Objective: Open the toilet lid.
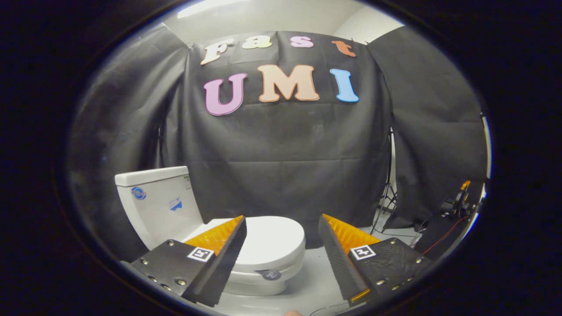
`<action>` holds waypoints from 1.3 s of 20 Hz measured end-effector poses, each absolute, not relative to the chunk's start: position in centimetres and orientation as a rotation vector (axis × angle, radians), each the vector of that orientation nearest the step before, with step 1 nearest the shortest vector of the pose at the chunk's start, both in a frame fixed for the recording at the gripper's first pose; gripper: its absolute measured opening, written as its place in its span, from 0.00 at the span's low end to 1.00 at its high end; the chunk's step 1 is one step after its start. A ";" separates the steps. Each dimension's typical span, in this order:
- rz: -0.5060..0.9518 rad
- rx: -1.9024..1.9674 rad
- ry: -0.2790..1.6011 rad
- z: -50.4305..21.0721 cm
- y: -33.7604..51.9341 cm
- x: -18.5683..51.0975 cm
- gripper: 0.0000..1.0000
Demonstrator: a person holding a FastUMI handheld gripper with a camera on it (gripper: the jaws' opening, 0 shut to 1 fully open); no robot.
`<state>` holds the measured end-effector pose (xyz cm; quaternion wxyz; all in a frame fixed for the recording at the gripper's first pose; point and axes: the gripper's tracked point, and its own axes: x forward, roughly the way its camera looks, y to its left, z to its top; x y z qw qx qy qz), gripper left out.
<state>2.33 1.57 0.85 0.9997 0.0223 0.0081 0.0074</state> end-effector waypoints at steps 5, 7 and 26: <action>-0.017 0.099 0.101 -1.9 0.9 4.8 0.97; -0.012 0.148 0.158 -3.9 1.2 5.6 0.99; -0.136 0.585 0.658 -21.8 0.9 8.7 1.00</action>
